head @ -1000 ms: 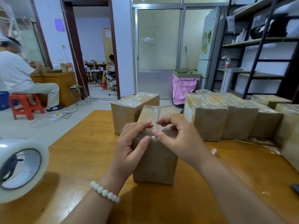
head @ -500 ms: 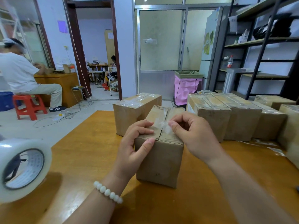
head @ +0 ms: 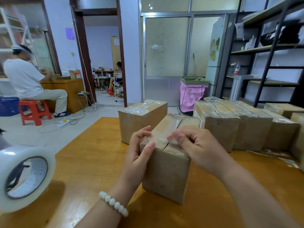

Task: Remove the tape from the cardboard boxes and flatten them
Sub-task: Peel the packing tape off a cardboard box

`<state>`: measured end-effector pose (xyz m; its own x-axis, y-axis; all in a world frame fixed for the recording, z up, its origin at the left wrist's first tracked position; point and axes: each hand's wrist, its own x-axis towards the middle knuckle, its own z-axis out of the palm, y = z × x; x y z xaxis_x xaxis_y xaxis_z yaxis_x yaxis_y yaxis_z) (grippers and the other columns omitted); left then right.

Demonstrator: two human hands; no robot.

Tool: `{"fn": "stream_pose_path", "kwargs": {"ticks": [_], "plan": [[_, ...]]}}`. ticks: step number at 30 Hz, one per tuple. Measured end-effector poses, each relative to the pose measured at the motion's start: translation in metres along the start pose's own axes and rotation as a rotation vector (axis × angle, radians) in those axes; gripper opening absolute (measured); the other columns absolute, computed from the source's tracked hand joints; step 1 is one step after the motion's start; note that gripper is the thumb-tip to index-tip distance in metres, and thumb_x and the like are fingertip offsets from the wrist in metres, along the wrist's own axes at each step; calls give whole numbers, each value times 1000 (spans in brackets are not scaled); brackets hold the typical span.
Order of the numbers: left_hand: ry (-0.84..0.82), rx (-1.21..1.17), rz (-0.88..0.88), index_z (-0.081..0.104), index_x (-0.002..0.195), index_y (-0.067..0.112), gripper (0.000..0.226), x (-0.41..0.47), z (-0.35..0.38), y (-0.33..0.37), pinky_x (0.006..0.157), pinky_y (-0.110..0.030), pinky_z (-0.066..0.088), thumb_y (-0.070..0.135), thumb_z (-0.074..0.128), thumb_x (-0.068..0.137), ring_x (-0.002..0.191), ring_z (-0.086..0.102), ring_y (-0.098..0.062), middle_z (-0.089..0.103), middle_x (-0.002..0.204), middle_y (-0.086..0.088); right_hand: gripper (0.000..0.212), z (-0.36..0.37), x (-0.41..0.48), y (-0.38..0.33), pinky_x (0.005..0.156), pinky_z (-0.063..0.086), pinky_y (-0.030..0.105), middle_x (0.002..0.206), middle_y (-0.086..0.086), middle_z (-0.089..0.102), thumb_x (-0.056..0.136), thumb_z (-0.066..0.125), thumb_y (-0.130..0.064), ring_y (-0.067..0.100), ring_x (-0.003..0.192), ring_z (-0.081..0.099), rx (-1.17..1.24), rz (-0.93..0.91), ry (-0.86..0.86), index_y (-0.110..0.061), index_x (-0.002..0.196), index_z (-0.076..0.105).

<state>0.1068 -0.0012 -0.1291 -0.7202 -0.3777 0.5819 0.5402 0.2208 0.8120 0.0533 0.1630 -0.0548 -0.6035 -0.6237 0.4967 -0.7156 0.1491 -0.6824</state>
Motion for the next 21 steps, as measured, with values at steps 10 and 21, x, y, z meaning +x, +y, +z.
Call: {"fn": "stream_pose_path", "kwargs": {"ticks": [10, 21], "plan": [[2, -7, -1, 60, 109, 24, 44, -2, 4, -3, 89, -8, 40, 52, 52, 76, 114, 55, 3, 60, 121, 21, 16, -5, 3, -4, 75, 43, 8, 94, -23, 65, 85, 63, -38, -4, 88, 57, -149, 42, -94, -29, 91, 74], [48, 45, 128, 62, 105, 26, 33, 0, 6, -15, 92, -9, 38, 49, 50, 85, 114, 56, -1, 61, 119, 20, 21, -18, 44, -9, 59, 35, 11, 53, -25, 54, 77, 75, -40, -11, 56, 49, -264, 176, -411, -19, 80, 70]]}}
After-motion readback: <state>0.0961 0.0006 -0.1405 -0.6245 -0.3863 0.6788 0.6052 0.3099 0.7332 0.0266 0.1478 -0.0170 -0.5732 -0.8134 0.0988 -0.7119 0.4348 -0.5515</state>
